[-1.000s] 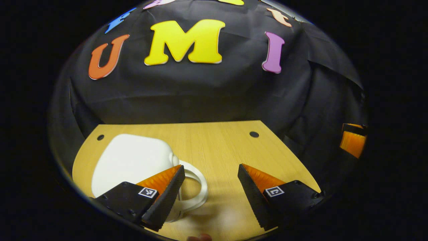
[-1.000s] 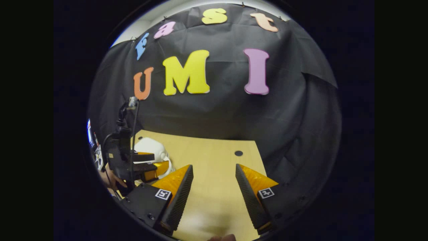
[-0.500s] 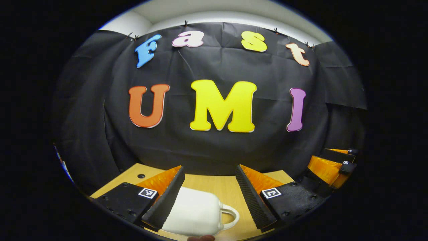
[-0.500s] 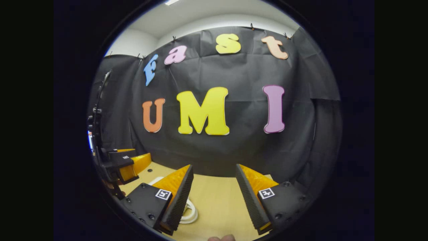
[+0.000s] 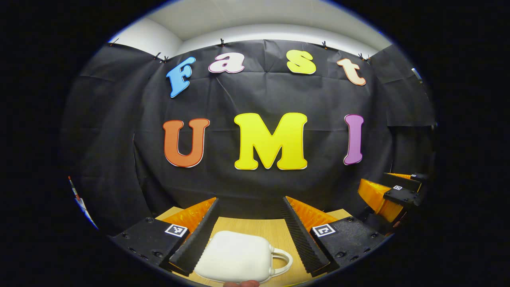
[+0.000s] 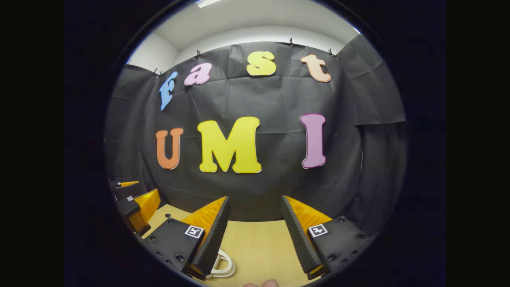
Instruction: First open the suitcase, pack the skin care products into it, and then close the suitcase.
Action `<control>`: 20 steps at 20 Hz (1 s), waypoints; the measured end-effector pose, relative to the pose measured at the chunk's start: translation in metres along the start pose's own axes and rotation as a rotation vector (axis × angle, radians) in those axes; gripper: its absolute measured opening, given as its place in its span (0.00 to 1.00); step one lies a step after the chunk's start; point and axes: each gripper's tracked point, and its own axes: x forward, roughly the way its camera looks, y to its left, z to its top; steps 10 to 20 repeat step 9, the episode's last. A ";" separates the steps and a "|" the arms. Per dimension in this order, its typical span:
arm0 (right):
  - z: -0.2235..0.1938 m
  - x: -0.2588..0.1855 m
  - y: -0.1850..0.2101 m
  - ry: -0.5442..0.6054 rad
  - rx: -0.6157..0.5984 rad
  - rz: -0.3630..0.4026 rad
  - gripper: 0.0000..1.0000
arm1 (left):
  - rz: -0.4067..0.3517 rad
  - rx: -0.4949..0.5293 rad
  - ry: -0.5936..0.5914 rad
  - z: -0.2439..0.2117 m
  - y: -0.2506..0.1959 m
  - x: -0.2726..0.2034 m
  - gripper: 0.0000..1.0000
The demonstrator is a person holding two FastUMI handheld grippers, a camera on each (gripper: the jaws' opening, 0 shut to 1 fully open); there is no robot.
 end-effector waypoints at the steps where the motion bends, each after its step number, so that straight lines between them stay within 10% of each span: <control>1: -0.002 0.000 0.000 0.003 0.000 0.000 0.77 | -0.003 0.001 -0.006 0.002 0.000 0.001 0.98; 20: -0.006 -0.001 -0.002 0.010 -0.007 -0.002 0.77 | -0.017 -0.013 0.005 0.001 -0.003 0.002 0.98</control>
